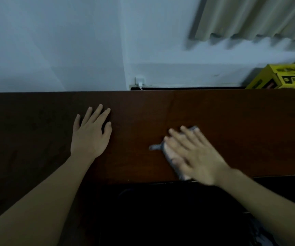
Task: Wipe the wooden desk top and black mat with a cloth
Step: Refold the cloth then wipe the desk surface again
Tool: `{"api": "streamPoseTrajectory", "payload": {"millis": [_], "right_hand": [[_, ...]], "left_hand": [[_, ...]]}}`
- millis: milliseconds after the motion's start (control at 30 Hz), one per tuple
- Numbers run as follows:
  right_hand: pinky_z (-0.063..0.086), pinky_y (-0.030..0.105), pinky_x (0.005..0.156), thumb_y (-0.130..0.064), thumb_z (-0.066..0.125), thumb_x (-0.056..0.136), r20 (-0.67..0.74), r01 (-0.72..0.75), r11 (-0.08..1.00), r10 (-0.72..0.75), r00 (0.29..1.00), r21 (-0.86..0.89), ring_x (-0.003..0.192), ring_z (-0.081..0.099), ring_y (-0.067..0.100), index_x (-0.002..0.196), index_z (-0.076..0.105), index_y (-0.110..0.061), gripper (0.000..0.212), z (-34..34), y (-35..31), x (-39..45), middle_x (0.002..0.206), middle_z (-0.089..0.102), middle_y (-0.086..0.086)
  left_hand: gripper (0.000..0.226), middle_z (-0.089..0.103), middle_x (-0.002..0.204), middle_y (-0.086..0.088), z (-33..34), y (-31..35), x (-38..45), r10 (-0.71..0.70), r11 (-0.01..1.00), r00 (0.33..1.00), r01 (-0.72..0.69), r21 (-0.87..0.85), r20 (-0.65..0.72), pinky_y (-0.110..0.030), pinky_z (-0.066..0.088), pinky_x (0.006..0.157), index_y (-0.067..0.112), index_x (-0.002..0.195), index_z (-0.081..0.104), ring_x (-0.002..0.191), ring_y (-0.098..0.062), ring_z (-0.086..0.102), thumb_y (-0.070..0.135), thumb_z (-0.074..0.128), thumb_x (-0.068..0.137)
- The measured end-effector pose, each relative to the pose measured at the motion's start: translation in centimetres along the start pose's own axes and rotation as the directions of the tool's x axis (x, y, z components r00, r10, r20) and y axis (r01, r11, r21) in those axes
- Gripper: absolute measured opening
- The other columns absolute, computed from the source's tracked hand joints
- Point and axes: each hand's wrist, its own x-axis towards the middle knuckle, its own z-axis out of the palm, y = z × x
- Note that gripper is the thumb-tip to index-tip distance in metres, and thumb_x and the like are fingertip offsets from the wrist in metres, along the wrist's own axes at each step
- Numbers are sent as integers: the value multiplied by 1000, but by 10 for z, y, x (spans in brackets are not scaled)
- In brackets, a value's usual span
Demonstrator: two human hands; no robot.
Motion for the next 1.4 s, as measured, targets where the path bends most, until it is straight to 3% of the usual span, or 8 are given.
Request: {"api": "streamPoseTrajectory", "payload": {"millis": [233, 433, 567, 700, 800, 900, 1167, 1400], "right_hand": [[-7, 56, 123, -57, 6, 103, -44, -357, 932, 360, 932, 60, 155, -13, 29, 160, -9, -37, 62, -20, 23, 106, 170, -11, -6], [-10, 58, 121, -53, 9, 104, -24, -38, 999, 39, 999, 28, 154, -17, 30, 160, -11, -35, 62, -17, -59, 102, 169, -13, -5], [-14, 51, 122, -58, 14, 105, 36, 216, 975, -218, 975, 46, 154, -20, 23, 160, -5, -39, 62, -9, -48, 40, 168, -11, -10], [-5, 50, 123, -62, 16, 102, 9, 121, 992, -120, 993, -38, 157, -7, 24, 160, -3, -43, 64, -12, 13, 46, 168, -4, -12], [-10, 50, 124, -64, -6, 92, -22, -80, 996, 79, 997, -39, 156, -13, 24, 156, -16, -44, 68, -26, 48, 96, 168, -14, -12], [-8, 54, 123, -60, -2, 98, -56, -141, 990, 140, 989, -20, 156, -13, 28, 160, -11, -38, 66, -35, 40, 162, 170, -12, -6], [-8, 61, 120, -55, 14, 103, -24, 146, 988, -147, 989, -48, 155, -15, 31, 160, -11, -35, 65, -26, -60, 149, 170, -12, -4], [-14, 50, 123, -66, 2, 97, 13, 231, 973, -231, 973, -24, 153, -24, 19, 156, -16, -46, 65, -23, -6, 97, 167, -18, -15]], "left_hand": [[53, 13, 167, 12, 2, -2, 1, -6, 1000, 1000, 5, -5, -27, -46, 2, 126, 39, 157, 24, 155, -12, 3, 47, 23, 105], [51, 15, 166, 13, 2, -1, 0, -26, 1000, 999, 25, -13, -30, -44, 5, 126, 39, 156, 28, 155, -12, 6, 45, 25, 105], [57, 16, 166, 13, 0, -3, 1, -14, 1000, 1000, 14, -28, -24, -45, 5, 125, 40, 156, 27, 154, -11, 5, 51, 18, 101], [62, 16, 166, 14, -2, -1, 1, -25, 999, 999, 23, -49, -30, -45, 4, 126, 41, 156, 28, 154, -9, 4, 54, 12, 98], [61, 16, 165, 15, -4, 5, 0, -17, 998, 1000, 16, -60, -21, -44, 4, 126, 41, 155, 28, 154, -8, 4, 54, 12, 97], [57, 16, 165, 17, -2, 2, 1, -31, 998, 999, 29, -57, -38, -41, 3, 126, 42, 155, 29, 153, -6, 4, 51, 17, 99], [58, 24, 165, 8, 1, 0, -3, -97, 988, 977, 71, -140, -189, -39, 11, 125, 32, 156, 32, 153, -11, 14, 47, 26, 101], [64, 26, 164, 10, 3, 1, -4, -107, 986, 974, 78, -149, -199, -39, 11, 125, 34, 156, 33, 153, -11, 15, 55, 16, 98]]}}
